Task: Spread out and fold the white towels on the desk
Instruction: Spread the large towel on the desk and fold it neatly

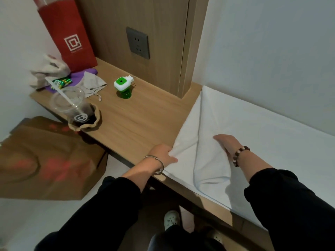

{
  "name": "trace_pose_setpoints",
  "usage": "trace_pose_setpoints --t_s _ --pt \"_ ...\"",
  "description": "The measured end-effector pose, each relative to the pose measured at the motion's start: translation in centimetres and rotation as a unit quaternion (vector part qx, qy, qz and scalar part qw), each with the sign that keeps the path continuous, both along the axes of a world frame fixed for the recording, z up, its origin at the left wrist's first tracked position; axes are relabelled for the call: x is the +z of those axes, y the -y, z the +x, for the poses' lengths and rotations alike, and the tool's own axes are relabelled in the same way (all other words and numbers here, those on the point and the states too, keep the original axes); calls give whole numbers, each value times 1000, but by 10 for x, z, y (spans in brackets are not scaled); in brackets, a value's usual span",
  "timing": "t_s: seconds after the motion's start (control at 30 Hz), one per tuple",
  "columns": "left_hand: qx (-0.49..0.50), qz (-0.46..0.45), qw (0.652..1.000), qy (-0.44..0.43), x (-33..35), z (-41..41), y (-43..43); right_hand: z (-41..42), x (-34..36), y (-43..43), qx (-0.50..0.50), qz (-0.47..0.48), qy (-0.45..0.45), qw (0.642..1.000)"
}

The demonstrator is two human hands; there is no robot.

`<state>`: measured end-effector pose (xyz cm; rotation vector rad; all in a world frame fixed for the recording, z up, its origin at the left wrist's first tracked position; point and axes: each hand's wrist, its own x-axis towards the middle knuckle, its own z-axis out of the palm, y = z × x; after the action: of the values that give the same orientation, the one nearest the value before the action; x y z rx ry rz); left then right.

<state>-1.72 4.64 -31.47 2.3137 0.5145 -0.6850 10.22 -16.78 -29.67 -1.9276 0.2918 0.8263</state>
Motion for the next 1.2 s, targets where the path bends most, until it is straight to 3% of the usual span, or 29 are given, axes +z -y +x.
trace_pose_setpoints --t_s 0.13,0.33,0.5,0.6,0.7,0.9,1.1,1.2 --pt "-62 -2 990 -126 6 1 -14 3 2 3 -56 24 -57 997" --pt "56 57 996 29 15 67 6 14 0 -8 -11 -51 -51 997" --pt "0 108 993 36 6 85 23 17 -6 -8 14 -61 -37 997" --pt "31 44 996 67 5 89 8 20 -9 -3 23 -51 -35 998" --pt "163 -94 980 70 -1 86 -10 22 -9 4 15 -29 -63 997" --pt "117 19 993 24 -3 83 2 21 -11 -4 43 -41 -29 998" --pt "169 -100 973 -118 -2 54 -8 23 -11 -9 109 -97 25 989" --pt "162 -127 972 -112 -9 36 -15 22 -11 -9 125 -110 28 986"
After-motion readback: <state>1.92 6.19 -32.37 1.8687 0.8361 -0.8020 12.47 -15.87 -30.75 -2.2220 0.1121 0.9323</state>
